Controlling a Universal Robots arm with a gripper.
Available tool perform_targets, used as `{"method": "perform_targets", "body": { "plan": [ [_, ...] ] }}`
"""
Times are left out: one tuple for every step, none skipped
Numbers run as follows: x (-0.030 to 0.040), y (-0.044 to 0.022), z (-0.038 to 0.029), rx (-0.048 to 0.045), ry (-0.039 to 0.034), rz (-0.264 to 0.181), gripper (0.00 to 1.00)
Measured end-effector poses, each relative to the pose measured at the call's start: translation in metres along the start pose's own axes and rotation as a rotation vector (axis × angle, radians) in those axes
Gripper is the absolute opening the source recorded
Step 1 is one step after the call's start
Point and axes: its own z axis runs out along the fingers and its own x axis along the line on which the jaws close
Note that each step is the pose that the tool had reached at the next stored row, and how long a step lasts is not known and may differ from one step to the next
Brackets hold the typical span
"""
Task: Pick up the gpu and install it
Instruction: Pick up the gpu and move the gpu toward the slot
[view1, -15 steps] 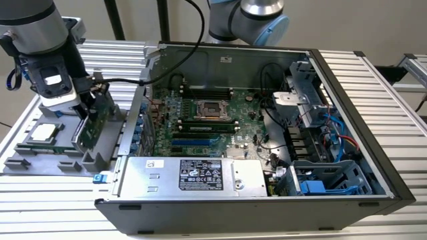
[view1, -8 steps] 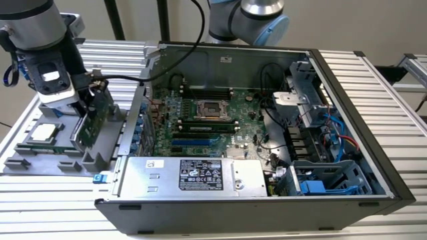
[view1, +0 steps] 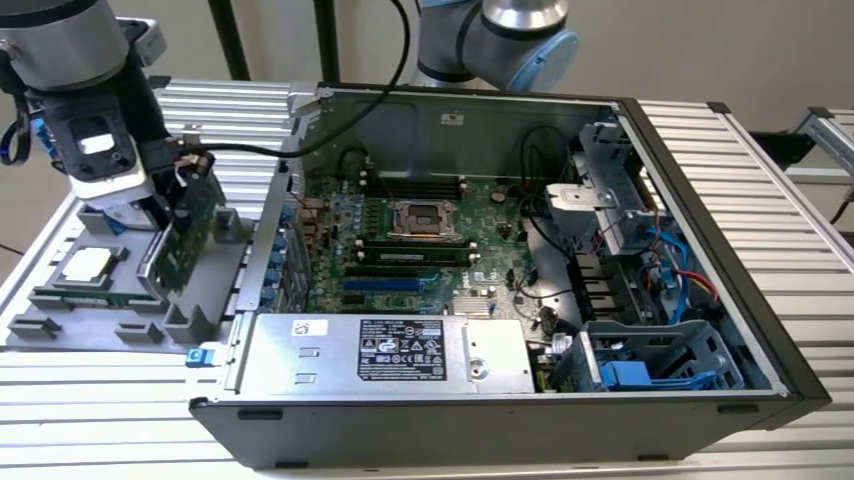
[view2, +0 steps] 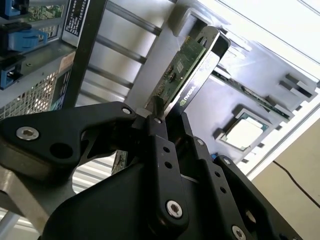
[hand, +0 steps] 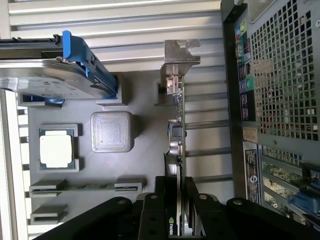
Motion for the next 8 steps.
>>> {"method": "perform_targets", "body": {
  "plan": [
    [0.0, 0.0, -0.0008, 0.0, 0.0, 0.0, 0.0],
    [0.0, 0.0001, -0.0016, 0.0, 0.0001, 0.0, 0.0],
    [0.0, 0.0001, -0.0022, 0.0, 0.0, 0.0, 0.0],
    [0.0, 0.0002, -0.0029, 0.0, 0.0, 0.0, 0.0],
    [-0.0001, 0.0002, -0.0036, 0.0, 0.0001, 0.0, 0.0],
    [-0.0001, 0.0002, -0.0042, 0.0, 0.0001, 0.0, 0.0],
    [-0.0001, 0.0003, -0.0048, 0.0, -0.0001, 0.0, 0.0],
    [-0.0001, 0.0003, -0.0055, 0.0, 0.0, 0.0, 0.0]
  ]
}}
